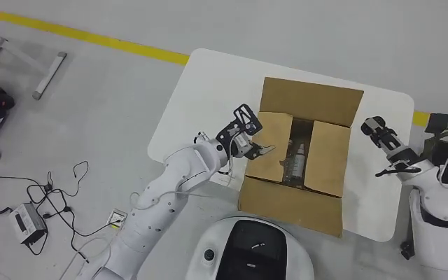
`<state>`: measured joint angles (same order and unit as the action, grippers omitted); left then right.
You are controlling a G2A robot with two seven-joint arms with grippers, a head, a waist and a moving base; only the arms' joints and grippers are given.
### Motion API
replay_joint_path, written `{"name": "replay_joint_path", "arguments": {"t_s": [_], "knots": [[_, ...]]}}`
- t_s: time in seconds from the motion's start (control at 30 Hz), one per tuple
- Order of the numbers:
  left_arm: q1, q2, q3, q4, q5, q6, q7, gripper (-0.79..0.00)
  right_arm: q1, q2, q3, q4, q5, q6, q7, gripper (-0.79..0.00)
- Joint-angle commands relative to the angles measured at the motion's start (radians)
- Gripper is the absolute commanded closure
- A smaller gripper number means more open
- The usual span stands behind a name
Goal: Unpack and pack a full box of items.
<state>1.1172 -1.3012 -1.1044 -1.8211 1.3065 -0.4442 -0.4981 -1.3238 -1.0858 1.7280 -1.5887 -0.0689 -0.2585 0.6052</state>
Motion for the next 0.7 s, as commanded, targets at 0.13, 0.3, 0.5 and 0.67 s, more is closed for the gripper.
{"name": "replay_joint_path", "arguments": {"t_s": [0.13, 0.3, 0.5, 0.67], "knots": [[0.032, 0.015, -0.002, -0.053, 0.046, -0.126, 0.005, -0.785, -0.065, 0.002, 0.030, -0.074, 0.031, -0.022, -0.020, 0.000], [0.049, 0.017, -0.016, -0.054, 0.037, -0.098, 0.033, -0.785, -0.152, 0.003, 0.066, -0.162, 0.063, -0.030, -0.024, 0.000], [0.049, 0.017, -0.016, -0.054, 0.037, -0.098, 0.033, -0.785, -0.239, 0.003, 0.091, -0.235, 0.072, -0.036, -0.021, 0.000], [0.042, 0.021, -0.005, -0.083, 0.106, -0.125, 0.065, -0.785, -0.270, 0.002, 0.082, -0.256, 0.066, -0.042, -0.031, 0.000]]}}
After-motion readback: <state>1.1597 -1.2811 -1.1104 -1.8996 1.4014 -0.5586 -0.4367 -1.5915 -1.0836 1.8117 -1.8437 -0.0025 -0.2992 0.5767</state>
